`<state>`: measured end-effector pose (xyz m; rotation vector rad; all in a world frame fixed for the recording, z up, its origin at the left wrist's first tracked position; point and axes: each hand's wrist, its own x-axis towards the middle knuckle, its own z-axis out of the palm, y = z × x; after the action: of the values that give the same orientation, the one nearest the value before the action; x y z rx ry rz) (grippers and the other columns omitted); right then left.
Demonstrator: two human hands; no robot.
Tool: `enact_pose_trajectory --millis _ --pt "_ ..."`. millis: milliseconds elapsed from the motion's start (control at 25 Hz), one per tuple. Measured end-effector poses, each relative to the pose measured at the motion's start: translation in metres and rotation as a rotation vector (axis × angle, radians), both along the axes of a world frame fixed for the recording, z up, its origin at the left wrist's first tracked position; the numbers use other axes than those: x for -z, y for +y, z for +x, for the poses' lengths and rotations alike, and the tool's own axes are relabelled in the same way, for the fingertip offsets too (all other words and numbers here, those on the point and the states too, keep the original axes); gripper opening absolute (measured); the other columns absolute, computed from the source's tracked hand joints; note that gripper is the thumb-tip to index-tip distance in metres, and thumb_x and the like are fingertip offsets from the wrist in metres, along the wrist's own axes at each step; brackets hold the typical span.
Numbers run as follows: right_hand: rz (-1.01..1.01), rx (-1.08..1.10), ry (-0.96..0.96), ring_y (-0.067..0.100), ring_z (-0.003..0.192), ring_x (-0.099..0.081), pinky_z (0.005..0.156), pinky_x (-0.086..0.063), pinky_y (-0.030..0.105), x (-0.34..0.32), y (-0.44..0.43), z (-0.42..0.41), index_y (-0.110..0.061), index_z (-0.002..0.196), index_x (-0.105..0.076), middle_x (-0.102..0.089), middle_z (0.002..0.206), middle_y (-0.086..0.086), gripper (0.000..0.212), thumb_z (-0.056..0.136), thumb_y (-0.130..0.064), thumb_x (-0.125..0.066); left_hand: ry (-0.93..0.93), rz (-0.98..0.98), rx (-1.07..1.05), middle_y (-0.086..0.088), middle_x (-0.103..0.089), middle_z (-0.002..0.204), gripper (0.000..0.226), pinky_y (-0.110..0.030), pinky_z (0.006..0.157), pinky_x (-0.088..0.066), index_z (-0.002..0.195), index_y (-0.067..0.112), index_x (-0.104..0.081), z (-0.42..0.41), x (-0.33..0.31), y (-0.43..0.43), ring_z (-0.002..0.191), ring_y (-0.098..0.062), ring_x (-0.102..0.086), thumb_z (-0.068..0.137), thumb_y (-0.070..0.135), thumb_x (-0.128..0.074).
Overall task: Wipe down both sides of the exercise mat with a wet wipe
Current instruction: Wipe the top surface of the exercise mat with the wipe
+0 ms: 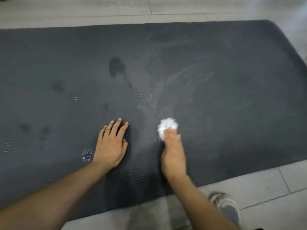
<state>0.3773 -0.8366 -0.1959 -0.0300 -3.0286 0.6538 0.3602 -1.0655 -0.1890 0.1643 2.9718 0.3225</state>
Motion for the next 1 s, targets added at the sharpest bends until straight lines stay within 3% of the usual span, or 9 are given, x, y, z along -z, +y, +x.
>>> enact_pose_trajectory --millis 120,200,360,440,520,600,760,920,1000 --pt "0.057 -0.626 0.063 0.021 0.144 -0.031 0.118 -0.022 0.037 0.004 -0.057 0.033 -0.008 0.143 -0.048 -0.040 0.153 0.008 0.056 0.088 -0.010 -0.037 0.058 0.001 0.007 -0.005 -0.055 0.144 0.055 -0.044 0.102 -0.039 0.134 0.022 -0.060 -0.013 -0.002 -0.010 0.127 -0.029 -0.052 0.085 0.034 -0.039" --pt "0.115 -0.800 0.112 0.018 0.143 -0.033 0.118 -0.023 0.036 0.003 -0.029 0.007 -0.010 0.143 -0.048 -0.042 0.152 0.005 0.057 0.087 -0.011 -0.037 0.105 0.010 0.023 -0.002 -0.058 0.133 0.048 -0.042 0.092 -0.040 0.127 0.023 -0.063 -0.025 -0.002 -0.017 0.113 -0.027 -0.056 0.086 0.031 -0.038" --pt "0.153 -0.206 0.046 0.030 0.135 -0.046 0.118 -0.024 0.042 -0.012 0.066 -0.065 -0.003 0.135 -0.055 -0.049 0.145 0.012 0.053 0.088 -0.004 -0.032 0.181 0.021 0.071 -0.004 -0.057 0.121 0.040 -0.043 0.081 -0.046 0.123 0.017 -0.061 -0.050 0.000 -0.021 0.094 -0.029 -0.056 0.090 0.027 -0.039" --pt "0.166 -0.065 -0.018 0.029 0.131 -0.050 0.117 -0.026 0.041 -0.023 0.074 -0.085 -0.004 0.129 -0.061 -0.057 0.137 0.011 0.051 0.088 -0.003 -0.031 0.243 0.025 0.033 -0.006 -0.056 0.122 0.038 -0.043 0.082 -0.044 0.121 0.015 -0.061 -0.074 0.004 -0.019 0.094 -0.030 -0.055 0.090 0.025 -0.042" --pt "-0.014 0.073 -0.035 0.024 0.116 -0.059 0.108 -0.038 0.037 -0.034 0.055 -0.109 -0.013 0.120 -0.067 -0.067 0.120 0.001 0.044 0.092 -0.004 -0.033 0.288 0.026 -0.040 -0.008 -0.054 0.132 0.040 -0.043 0.092 -0.042 0.125 0.014 -0.060 -0.113 0.009 -0.021 0.107 -0.031 -0.055 0.090 0.025 -0.044" --pt "-0.258 0.190 -0.067 0.018 0.094 -0.061 0.088 -0.047 0.034 -0.046 0.037 -0.140 -0.024 0.114 -0.068 -0.068 0.105 -0.007 0.039 0.095 -0.005 -0.040 0.294 0.011 -0.106 -0.010 -0.050 0.145 0.048 -0.046 0.105 -0.041 0.135 0.013 -0.055 -0.167 0.013 -0.030 0.126 -0.033 -0.050 0.091 0.028 -0.043" --pt "-0.531 0.253 -0.153 0.010 0.070 -0.061 0.059 -0.044 0.016 -0.069 0.007 -0.223 -0.036 0.098 -0.070 -0.069 0.081 -0.009 0.042 0.094 -0.005 -0.042 0.186 -0.028 -0.205 -0.010 -0.035 0.163 0.066 -0.051 0.121 -0.027 0.153 0.017 -0.042 -0.286 0.009 -0.056 0.148 -0.034 -0.033 0.094 0.042 -0.027" --pt "-0.829 0.299 -0.236 -0.003 0.081 -0.067 0.071 -0.047 0.018 -0.076 -0.021 -0.322 -0.027 0.094 -0.073 -0.074 0.086 -0.015 0.037 0.092 -0.004 -0.043 0.142 -0.102 -0.250 0.000 -0.015 0.171 0.069 -0.049 0.127 -0.008 0.163 0.030 -0.019 -0.327 0.033 -0.074 0.158 -0.026 -0.011 0.098 0.053 -0.017" --pt "-0.872 0.346 -0.224 0.004 0.087 -0.068 0.077 -0.051 0.024 -0.068 -0.030 -0.370 -0.023 0.099 -0.073 -0.075 0.088 -0.010 0.035 0.093 -0.006 -0.043 0.134 -0.102 -0.250 0.002 -0.011 0.171 0.067 -0.050 0.127 -0.008 0.163 0.032 -0.014 -0.326 0.036 -0.075 0.158 -0.023 -0.007 0.100 0.053 -0.020"
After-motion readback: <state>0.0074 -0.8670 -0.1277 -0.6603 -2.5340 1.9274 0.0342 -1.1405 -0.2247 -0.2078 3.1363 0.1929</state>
